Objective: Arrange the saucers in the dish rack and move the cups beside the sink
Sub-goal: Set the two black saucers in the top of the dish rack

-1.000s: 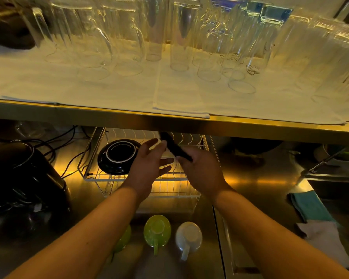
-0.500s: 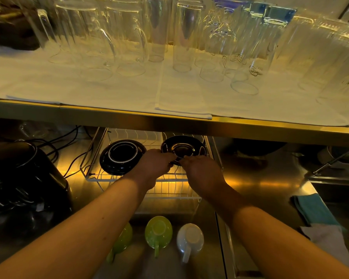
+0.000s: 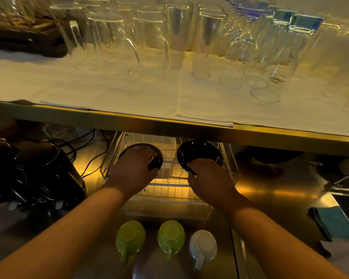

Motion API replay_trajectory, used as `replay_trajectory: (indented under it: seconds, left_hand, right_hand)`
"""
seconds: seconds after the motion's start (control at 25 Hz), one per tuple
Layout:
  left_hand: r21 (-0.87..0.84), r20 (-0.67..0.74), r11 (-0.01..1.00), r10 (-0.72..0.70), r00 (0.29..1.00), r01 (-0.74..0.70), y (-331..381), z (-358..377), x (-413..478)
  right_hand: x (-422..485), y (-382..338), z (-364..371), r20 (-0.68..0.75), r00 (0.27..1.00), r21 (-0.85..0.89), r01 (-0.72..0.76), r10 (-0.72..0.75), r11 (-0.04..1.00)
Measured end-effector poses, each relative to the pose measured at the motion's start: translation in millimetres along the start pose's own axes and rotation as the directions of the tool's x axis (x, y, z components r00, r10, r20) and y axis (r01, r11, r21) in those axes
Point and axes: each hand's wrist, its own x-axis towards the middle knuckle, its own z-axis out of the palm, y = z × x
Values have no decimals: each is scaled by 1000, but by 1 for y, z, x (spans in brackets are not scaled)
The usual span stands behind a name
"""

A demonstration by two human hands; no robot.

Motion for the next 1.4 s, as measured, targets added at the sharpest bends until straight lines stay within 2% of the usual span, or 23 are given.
replay_trajectory:
  seconds: [0.04, 0.12, 0.2, 0.24, 0.32, 0.36, 0.4, 0.48, 0.56, 0.72, 0.84, 0.96, 1.0, 1.08, 1.12, 1.16, 1.2, 1.24, 1.28, 1.32, 1.36, 1.4]
  left_hand:
    - [73, 31, 997, 2, 1000, -5, -11, -2, 0]
    - [134, 108, 991, -23, 994, 9, -26, 0, 0]
    - [175, 127, 985, -33, 991, 11, -34, 5, -1]
    - [195, 119, 981, -28, 992, 4, -36, 8, -2]
    - [256, 105, 966, -6, 994, -22, -36, 12, 0]
    - [301, 106, 952, 12, 994, -44, -36, 13, 1]
    - [346, 112, 936, 29, 993, -66, -35, 14, 3]
    - [401, 139, 912, 35, 990, -89, -34, 13, 6]
    - [423, 163, 899, 47, 986, -113, -34, 12, 7]
    - [440, 166, 884, 89, 982, -155, -35, 9, 9]
    - [383, 122, 912, 106, 987, -145, -34, 10, 3]
    - [188, -3, 979, 79, 997, -77, -35, 7, -8]
    - [104, -65, 993, 58, 996, -51, -35, 6, -11]
    - [-113, -163, 994, -26, 986, 8, -33, 5, -18]
    - [-240, -187, 970, -92, 978, 45, -31, 4, -20]
    - [-369, -199, 925, -171, 965, 88, -30, 3, -23]
    - [-518, -193, 844, -270, 943, 135, -28, 0, -25]
    - [-683, -160, 708, -385, 909, 180, -28, -4, -26]
    - [-844, -78, 495, -495, 865, 207, -29, -9, -26]
    - [-936, 49, 262, -562, 825, 234, -33, -13, -24]
    - [-960, 171, 85, -571, 803, 266, -36, -18, -24]
    - [-951, 255, 5, -555, 792, 310, -40, -21, -23]
  right_hand:
    - [1, -15, 1, -23, 1000, 106, 6, -4, 994]
    - [6, -43, 8, 21, 1000, 343, -27, 21, 939]
    - [19, -61, 14, 195, 973, 507, -207, 122, 837]
    - [27, -65, 18, 316, 930, 550, -342, 189, 762]
    - [39, -70, 21, 541, 784, 556, -605, 306, 570]
    - [43, -73, 22, 614, 717, 552, -689, 330, 470]
    - [45, -75, 24, 653, 680, 565, -731, 333, 384]
    - [47, -78, 28, 673, 669, 611, -743, 316, 273]
    - [48, -80, 32, 671, 674, 637, -737, 310, 224]
    - [52, -83, 35, 684, 635, 650, -754, 359, 95]
    - [52, -84, 38, 607, 658, 650, -733, 444, 198]
    - [55, -89, 40, 461, 739, 702, -642, 491, 308]
    - [56, -93, 41, 428, 772, 747, -595, 471, 296]
    - [61, -103, 40, 393, 821, 848, -498, 415, 181]
    - [63, -108, 38, 368, 848, 886, -444, 382, 132]
    - [65, -112, 35, 324, 879, 912, -389, 349, 132]
    - [66, -116, 32, 263, 914, 925, -330, 309, 189]
    - [65, -119, 30, 186, 949, 921, -258, 253, 291]
    - [62, -121, 29, 95, 979, 888, -166, 182, 429]
    - [58, -122, 30, -7, 995, 801, -55, 102, 597]
    - [53, -121, 33, -118, 993, 645, 71, 7, 761]
    - [50, -120, 36, -216, 971, 433, 185, -98, 882]
